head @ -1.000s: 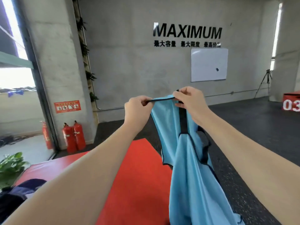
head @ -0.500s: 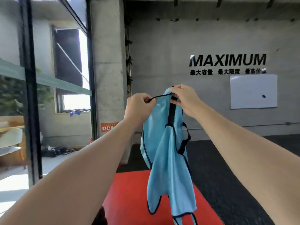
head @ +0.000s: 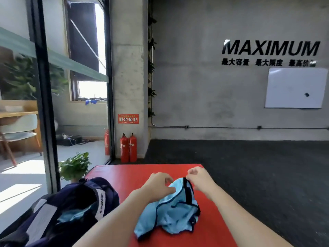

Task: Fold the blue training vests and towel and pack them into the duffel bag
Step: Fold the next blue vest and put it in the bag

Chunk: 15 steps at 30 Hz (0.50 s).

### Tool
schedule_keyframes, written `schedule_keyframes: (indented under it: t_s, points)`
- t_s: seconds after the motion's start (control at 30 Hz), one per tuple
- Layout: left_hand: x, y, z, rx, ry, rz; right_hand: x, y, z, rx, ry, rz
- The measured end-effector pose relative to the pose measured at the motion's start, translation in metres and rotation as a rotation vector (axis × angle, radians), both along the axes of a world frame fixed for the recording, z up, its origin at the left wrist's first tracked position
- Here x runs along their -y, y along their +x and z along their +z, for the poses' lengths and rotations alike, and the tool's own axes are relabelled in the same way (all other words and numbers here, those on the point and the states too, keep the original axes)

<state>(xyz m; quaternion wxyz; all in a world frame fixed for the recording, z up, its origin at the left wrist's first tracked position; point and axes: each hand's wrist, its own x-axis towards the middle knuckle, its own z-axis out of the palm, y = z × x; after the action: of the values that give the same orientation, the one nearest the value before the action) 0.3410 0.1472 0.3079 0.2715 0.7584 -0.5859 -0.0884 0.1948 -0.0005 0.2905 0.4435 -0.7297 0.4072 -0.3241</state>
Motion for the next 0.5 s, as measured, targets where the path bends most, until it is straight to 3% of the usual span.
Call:
schedule_keyframes:
  t_s: [0.27, 0.5]
  points:
    - [0.007, 0.034, -0.098, -0.094, 0.081, 0.061, -0.015, -0.002, -0.107, -0.094, 0.177, 0.005]
    - [0.008, 0.068, -0.162, -0.185, 0.042, 0.183, -0.003, 0.012, -0.146, -0.298, 0.002, 0.103]
